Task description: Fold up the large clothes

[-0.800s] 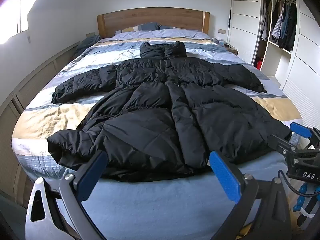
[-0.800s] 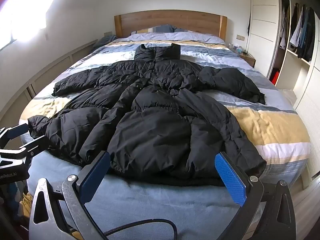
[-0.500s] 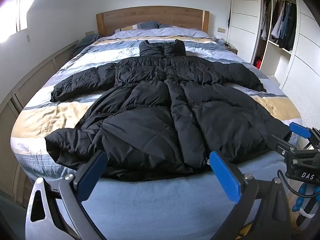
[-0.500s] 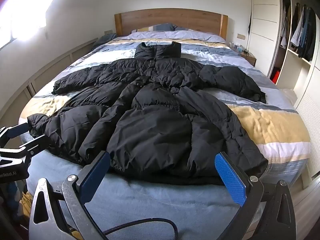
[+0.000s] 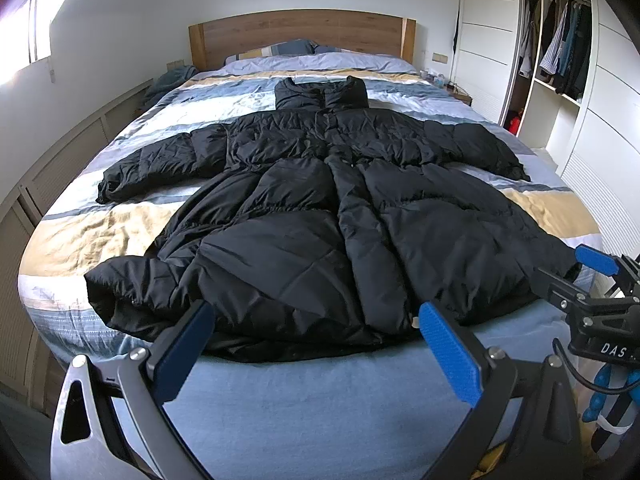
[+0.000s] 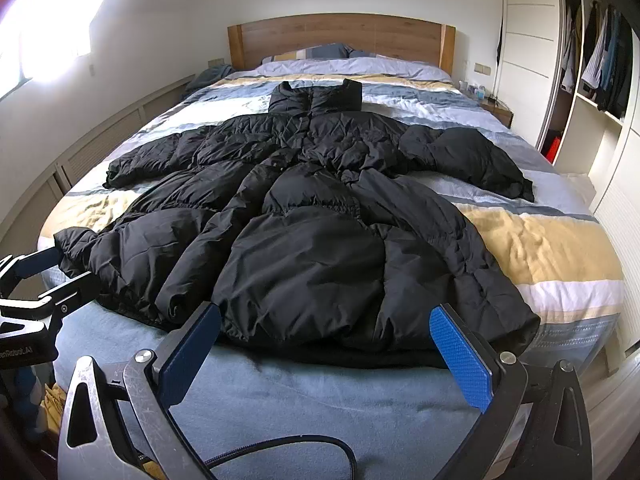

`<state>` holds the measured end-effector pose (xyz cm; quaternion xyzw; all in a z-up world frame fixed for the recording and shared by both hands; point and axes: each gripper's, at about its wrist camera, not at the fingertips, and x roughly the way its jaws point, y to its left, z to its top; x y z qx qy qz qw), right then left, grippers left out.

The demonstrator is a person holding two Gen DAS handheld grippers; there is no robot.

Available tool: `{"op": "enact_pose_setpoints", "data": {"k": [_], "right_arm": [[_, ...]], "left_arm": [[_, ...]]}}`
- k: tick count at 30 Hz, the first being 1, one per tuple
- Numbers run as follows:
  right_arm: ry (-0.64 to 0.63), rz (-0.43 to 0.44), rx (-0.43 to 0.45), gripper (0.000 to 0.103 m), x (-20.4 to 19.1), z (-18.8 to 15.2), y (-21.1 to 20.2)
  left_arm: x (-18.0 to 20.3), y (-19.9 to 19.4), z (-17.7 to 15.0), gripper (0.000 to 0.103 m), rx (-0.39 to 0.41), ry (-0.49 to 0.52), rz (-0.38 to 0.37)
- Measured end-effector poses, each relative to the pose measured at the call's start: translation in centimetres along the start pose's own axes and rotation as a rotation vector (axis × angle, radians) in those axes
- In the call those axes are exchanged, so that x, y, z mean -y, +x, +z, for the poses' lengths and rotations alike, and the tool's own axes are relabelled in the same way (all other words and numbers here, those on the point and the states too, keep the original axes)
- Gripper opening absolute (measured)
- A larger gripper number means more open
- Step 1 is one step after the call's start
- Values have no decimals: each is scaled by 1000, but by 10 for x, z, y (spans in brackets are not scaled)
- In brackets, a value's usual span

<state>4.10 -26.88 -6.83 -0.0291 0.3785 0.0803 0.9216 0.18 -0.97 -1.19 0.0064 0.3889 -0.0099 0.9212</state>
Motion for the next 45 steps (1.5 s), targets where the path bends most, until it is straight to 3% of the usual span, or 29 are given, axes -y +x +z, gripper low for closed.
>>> {"op": "enact_pose_setpoints", "data": {"k": [45], "right_arm": [[28,20,-93,103,0,0,38]], "left_arm": [[-3,36,5,103,-108,12,-19]]}}
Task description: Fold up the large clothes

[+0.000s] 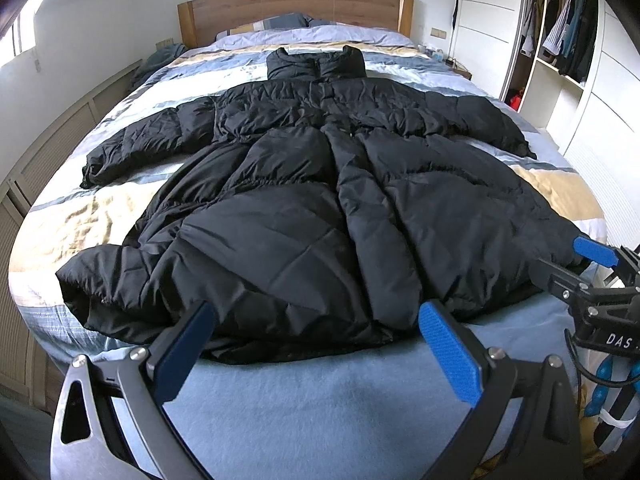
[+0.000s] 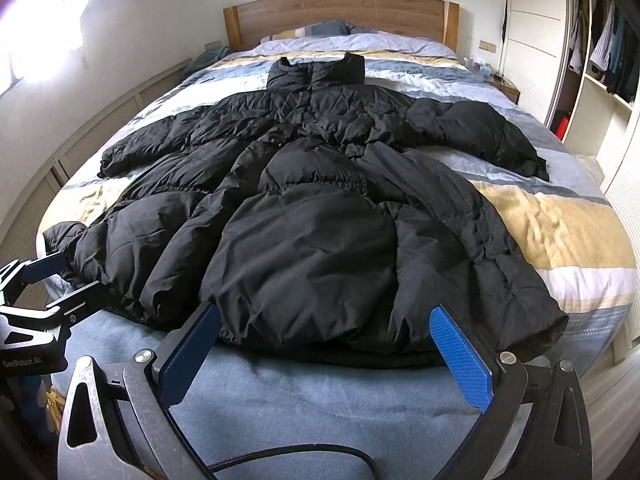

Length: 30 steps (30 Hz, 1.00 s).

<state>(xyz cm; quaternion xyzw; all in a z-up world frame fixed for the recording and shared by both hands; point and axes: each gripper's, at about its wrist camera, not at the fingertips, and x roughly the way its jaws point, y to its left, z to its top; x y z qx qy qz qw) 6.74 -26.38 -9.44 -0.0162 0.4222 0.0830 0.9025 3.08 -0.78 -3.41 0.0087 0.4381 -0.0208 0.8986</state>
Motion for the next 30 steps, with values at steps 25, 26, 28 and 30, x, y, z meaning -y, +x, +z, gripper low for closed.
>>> {"op": "enact_pose_setpoints", "data": {"k": [25,26,28,30], "right_arm": [[14,6,16,103,10,22,0],[14,7,18,103,10,23,0],[14,7,20,103,11,26,1],[14,8,19,103,12,29,2]], "left_arm": [[-2,-6,23,103,33,55,83],[-3,-7,25,103,35,56,88],[-3,-6,27,103,38,59,95],[-4,-5,29,103,38,65,101]]}}
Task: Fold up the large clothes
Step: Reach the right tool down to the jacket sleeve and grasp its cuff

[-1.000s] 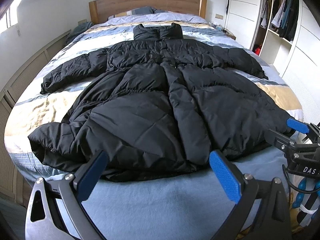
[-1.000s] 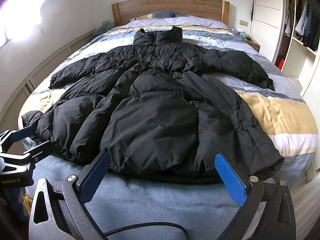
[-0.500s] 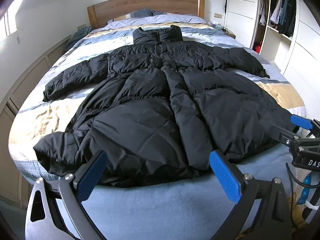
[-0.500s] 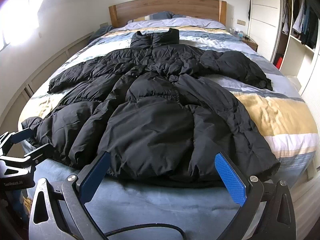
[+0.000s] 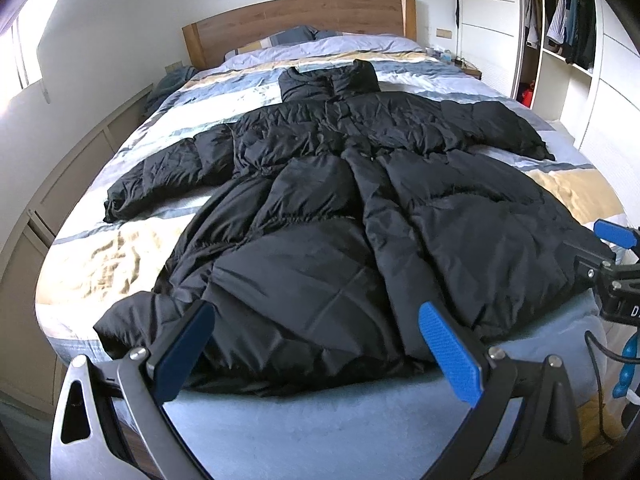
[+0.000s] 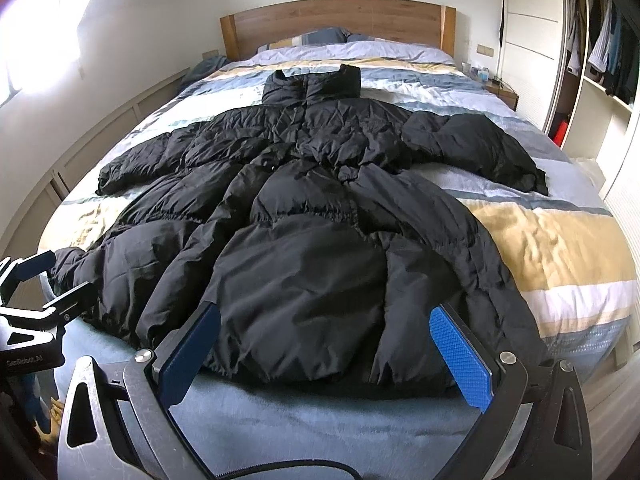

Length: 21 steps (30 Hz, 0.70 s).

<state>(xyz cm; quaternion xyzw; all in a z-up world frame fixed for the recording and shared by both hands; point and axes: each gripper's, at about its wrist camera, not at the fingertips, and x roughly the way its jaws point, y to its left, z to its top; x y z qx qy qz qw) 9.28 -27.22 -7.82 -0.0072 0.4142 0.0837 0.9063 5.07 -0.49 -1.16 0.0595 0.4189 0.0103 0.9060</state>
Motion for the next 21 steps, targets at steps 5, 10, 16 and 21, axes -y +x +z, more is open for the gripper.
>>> {"op": "enact_pose_setpoints", "data": {"k": [5,10,16,21], "right_arm": [[-11,-4,-9,103,2,8,4],[-9,-11,25,103,14,31,1],[-15,-25,93,103,32,82,-1],[-25,-49,212,103,51,147,-3]], "left_arm": [[-3,9,7,103,-7,9,22],[-22,14,29,103,17,-36,69],[-42,13,75,103,120,-82,133],[-58,19,126,103,162,-53,136]]}}
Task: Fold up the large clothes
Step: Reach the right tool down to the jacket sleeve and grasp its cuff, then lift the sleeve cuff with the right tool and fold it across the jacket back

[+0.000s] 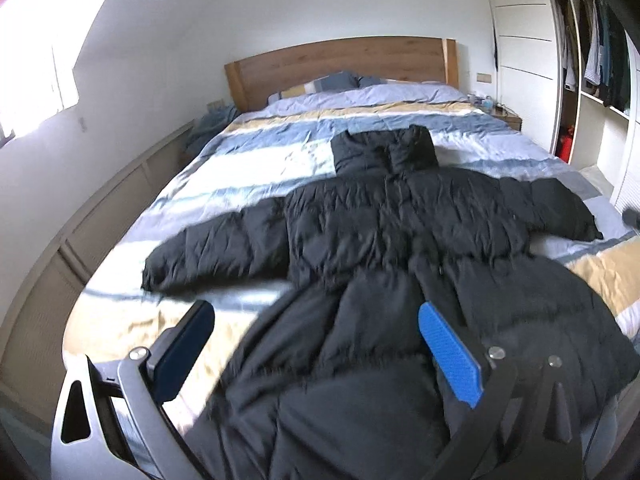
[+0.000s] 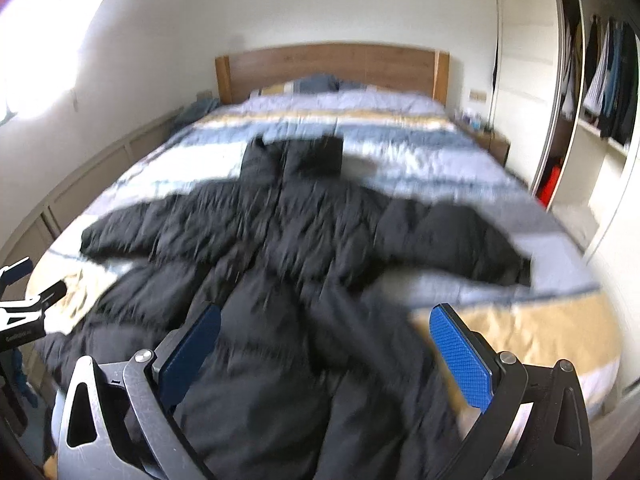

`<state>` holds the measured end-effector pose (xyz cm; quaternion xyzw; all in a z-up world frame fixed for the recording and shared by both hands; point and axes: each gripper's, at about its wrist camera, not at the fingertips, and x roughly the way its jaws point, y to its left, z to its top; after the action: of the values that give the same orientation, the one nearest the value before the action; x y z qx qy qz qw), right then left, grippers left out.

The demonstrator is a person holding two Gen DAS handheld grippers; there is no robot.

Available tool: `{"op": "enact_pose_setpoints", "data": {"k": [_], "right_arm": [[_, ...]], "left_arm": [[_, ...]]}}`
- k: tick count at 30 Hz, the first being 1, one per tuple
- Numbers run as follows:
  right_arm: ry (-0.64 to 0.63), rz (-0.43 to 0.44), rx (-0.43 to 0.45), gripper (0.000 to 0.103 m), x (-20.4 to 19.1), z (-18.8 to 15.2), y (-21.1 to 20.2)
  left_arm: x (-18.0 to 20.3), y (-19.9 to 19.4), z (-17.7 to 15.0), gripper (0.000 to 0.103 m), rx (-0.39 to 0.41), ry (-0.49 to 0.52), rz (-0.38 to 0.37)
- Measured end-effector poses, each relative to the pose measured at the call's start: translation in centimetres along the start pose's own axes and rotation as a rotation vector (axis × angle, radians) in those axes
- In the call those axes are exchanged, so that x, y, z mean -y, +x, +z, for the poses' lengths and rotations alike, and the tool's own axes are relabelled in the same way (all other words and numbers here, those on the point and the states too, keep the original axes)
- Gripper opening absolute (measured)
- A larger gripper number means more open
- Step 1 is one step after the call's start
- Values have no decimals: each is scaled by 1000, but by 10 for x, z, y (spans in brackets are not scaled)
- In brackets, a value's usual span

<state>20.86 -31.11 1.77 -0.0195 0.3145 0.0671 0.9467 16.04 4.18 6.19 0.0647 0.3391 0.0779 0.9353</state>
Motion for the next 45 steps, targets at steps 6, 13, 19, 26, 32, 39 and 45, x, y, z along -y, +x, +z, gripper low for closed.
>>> {"op": "enact_pose_setpoints", "data": {"k": [6,13,19,26,32,39,45], "right_arm": [[68,-32,118,103,37,68,26],[178,-87,70,103,84,83,93],[314,-128,-92,103,134,34,162],[543,-156,-215,103,208,-29,210],[747,-115,-251,103,260,-74,238],[954,8,-148,103,296,-100,260],[1077,35,-25,103,328,-102,269]], "left_arm": [[-10,26,61,103,10,-17,11],[-7,59,100,103,27,-70,-26],[6,97,96,103,-53,-107,-65],[24,137,78,103,-136,-93,-70],[20,158,72,103,-166,-100,-16],[20,180,62,103,-227,-94,9],[24,188,55,103,-246,-74,29]]}}
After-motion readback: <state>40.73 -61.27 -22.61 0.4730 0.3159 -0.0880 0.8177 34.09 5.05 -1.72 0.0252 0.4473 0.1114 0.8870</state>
